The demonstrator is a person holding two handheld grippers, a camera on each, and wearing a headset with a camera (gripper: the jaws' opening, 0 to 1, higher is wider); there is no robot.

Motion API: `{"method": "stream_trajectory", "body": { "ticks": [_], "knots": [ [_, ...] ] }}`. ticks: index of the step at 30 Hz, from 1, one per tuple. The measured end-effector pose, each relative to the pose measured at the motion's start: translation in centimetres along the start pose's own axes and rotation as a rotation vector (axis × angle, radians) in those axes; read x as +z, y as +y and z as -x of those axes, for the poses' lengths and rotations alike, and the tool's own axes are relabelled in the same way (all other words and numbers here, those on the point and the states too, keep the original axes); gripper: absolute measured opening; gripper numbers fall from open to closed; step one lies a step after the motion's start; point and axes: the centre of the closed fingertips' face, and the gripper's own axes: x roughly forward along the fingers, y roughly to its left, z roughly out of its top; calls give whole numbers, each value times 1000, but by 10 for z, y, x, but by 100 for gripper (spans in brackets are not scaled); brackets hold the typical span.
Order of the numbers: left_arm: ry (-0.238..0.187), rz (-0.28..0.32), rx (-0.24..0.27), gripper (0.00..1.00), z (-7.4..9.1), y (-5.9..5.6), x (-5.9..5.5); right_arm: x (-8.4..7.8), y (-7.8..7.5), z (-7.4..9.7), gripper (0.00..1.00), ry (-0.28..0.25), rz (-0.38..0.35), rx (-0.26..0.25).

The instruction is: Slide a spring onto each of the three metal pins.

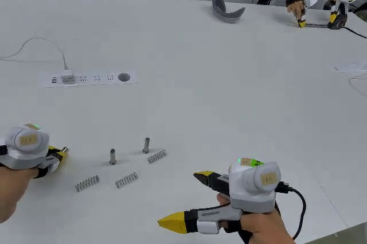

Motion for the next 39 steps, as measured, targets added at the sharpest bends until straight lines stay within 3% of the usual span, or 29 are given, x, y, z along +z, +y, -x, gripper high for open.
{"method": "stream_trajectory", "body": {
  "ticks": [5, 11, 19, 21, 26, 39],
  "knots": [
    [30, -49, -25, 9, 2, -6, -3, -4, 0, 3, 95, 4, -5, -2],
    [36, -33, -38, 12, -4, -3, 1, -6, -1, 4, 95, 14, -5, -7],
    [79, -151, -40, 9, -5, -13, 4, -4, -1, 4, 95, 9, -3, -11],
    [100, -121, -47, 8, -4, -13, 4, -5, 0, 4, 95, 12, -3, -9],
    [107, -47, -49, 8, 1, -11, 0, -7, 3, 4, 95, 18, -1, -8],
    [46, 73, -16, 8, 25, 2, 4, -8, 3, 6, 95, 8, -13, -7]
  ]
}}
